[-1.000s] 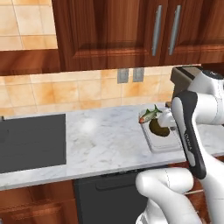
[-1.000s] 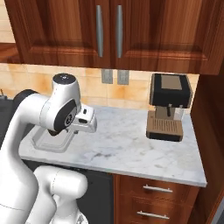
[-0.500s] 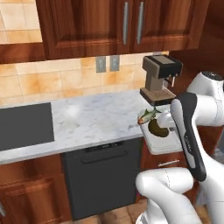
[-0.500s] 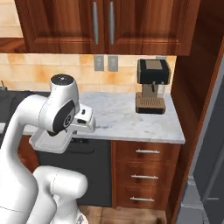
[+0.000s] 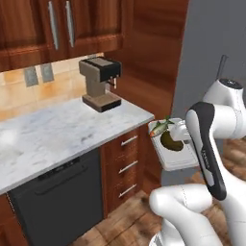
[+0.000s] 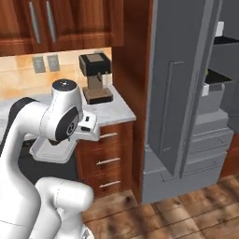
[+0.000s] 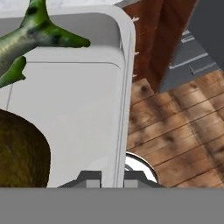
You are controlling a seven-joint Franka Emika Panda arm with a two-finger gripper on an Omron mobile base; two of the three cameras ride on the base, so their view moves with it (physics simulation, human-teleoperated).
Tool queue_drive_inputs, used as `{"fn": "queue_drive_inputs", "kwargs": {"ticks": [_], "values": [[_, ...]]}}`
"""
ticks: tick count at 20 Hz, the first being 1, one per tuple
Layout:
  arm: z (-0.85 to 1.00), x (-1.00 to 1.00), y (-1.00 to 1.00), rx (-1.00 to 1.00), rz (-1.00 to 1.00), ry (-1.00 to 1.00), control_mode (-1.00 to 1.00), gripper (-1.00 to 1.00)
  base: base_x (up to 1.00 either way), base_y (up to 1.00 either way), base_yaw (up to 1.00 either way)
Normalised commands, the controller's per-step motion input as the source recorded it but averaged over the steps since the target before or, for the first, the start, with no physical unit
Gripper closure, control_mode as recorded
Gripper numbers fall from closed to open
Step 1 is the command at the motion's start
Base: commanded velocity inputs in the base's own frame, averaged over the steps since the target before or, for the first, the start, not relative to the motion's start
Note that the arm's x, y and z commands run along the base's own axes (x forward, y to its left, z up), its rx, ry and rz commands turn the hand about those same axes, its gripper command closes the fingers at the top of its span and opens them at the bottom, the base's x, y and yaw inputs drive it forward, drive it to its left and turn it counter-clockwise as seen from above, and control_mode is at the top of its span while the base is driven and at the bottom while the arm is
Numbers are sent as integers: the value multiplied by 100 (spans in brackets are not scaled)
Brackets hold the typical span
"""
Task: Place the tupperware on the top shelf of the fridge. Make space for the tupperware among the existing items by rearranging them on the shelves if needed. Close the fridge door when finished.
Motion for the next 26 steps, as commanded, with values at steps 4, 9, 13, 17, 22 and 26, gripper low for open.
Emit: {"fn": "queue_drive_inputs", "kwargs": {"ticks": [4, 9, 13, 17, 22, 26], "values": [[0, 0, 0, 0, 0, 0, 100, 100, -14, -61, -62], [0, 0, 0, 0, 0, 0, 100, 100, 1, -84, -52], [0, 0, 0, 0, 0, 0, 100, 100, 18, -86, -44], [0, 0, 0, 0, 0, 0, 100, 100, 39, -73, -30], [0, 0, 0, 0, 0, 0, 100, 100, 66, -60, -6], [0, 0, 0, 0, 0, 0, 100, 100, 77, -71, 26]]}}
